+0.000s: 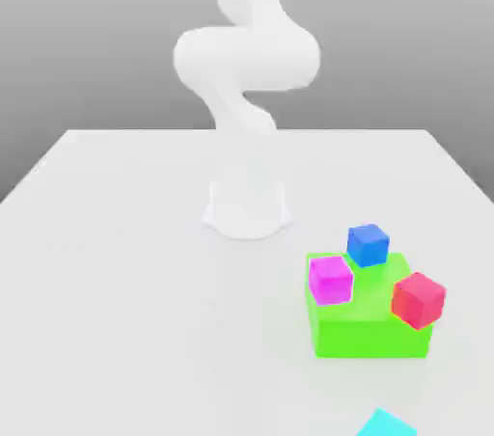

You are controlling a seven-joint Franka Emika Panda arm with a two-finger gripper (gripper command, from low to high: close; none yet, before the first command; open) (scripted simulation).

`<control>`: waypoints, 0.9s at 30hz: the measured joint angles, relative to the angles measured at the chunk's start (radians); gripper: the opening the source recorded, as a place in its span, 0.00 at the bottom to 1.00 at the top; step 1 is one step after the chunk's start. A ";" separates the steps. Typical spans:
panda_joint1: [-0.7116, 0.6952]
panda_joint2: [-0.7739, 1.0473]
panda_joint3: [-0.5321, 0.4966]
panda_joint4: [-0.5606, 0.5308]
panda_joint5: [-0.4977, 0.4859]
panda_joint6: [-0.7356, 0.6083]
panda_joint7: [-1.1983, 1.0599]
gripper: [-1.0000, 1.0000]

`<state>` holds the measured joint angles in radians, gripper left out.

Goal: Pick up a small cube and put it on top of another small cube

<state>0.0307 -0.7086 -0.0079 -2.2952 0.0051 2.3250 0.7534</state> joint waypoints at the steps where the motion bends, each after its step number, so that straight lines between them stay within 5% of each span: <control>1: 0.013 0.039 -0.003 0.002 0.003 0.011 -0.021 0.50; 27: 0.201 0.984 0.040 0.051 -0.001 0.272 -0.464 0.50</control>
<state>0.2316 0.2754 0.0319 -2.2447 0.0045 2.5969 0.2892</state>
